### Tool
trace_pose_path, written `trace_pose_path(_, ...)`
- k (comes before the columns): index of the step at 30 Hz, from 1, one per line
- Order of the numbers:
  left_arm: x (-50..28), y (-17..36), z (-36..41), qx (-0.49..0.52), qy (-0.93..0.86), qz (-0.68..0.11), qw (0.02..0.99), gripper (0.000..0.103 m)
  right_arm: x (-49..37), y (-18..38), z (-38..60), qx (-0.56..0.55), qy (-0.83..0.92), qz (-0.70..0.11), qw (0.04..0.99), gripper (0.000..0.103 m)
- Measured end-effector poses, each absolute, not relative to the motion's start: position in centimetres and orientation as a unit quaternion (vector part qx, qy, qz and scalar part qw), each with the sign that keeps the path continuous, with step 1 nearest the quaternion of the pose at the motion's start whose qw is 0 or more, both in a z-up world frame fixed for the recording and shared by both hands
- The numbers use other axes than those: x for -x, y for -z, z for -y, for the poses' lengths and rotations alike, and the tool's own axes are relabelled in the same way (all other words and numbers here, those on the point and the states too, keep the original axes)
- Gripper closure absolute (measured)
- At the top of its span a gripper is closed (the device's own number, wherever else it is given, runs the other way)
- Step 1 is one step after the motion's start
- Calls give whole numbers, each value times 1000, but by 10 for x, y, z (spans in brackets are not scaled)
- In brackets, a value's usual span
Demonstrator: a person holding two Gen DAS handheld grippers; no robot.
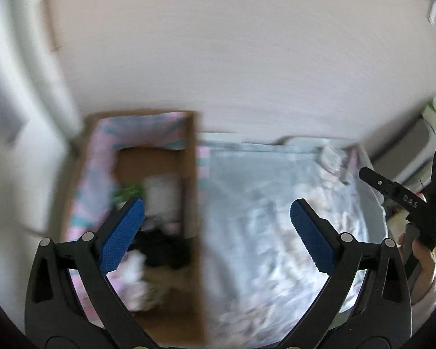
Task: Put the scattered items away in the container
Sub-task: 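Carry spray pump and brown stick into the cardboard box and open both tools, then grasp the clear earphone case with the left tool while the right grasps the pink UNMV box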
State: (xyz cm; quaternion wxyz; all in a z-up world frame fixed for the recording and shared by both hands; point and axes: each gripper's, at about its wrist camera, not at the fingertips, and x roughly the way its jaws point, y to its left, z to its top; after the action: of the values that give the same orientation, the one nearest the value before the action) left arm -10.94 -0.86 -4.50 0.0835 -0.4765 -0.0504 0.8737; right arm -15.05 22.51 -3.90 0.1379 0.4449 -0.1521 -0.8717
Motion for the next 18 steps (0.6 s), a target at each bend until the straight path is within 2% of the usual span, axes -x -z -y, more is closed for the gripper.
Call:
trace_pose_path(4, 133, 58, -66, 494, -858, 38, 134, 2, 149, 46, -272, -440, 881, 162, 64, 50)
trace_pose_path(10, 164, 83, -143, 517, -837, 22, 177, 2, 147, 64, -315, -444, 880, 167, 32, 50)
trace_pose_path(18, 210, 131, -222, 550, -811, 2, 199, 2, 161, 107, -344, -456, 882, 120, -4, 50)
